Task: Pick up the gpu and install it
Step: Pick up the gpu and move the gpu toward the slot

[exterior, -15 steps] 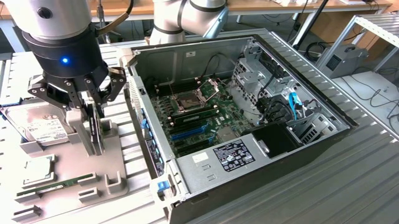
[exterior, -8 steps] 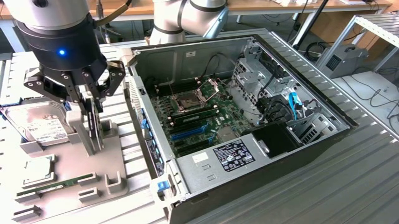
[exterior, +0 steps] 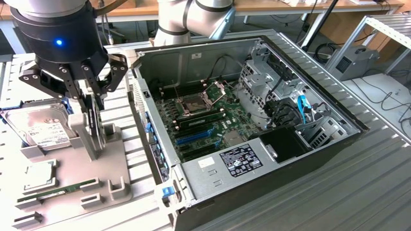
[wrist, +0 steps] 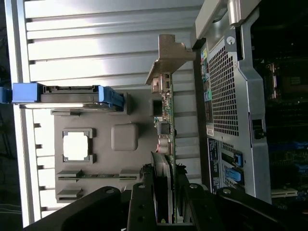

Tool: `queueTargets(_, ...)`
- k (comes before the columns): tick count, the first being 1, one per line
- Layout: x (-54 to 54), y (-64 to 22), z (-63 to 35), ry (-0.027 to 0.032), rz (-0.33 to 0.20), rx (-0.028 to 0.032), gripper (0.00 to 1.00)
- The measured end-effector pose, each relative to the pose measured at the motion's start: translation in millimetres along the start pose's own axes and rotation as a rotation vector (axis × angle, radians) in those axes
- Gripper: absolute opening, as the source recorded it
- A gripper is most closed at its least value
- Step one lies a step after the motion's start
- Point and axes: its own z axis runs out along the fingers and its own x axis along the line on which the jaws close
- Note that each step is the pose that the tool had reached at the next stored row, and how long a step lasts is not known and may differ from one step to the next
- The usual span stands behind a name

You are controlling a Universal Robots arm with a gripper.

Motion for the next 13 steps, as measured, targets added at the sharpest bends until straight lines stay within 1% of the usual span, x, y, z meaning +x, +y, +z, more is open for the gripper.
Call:
queueTargets(4,-0.1,0.4,-5.7,0.0001,0.000,-0.0013,0.29)
queueTargets(13,-0.1,0.6,-8.4,0.0002,0.000,-0.0018,0.29)
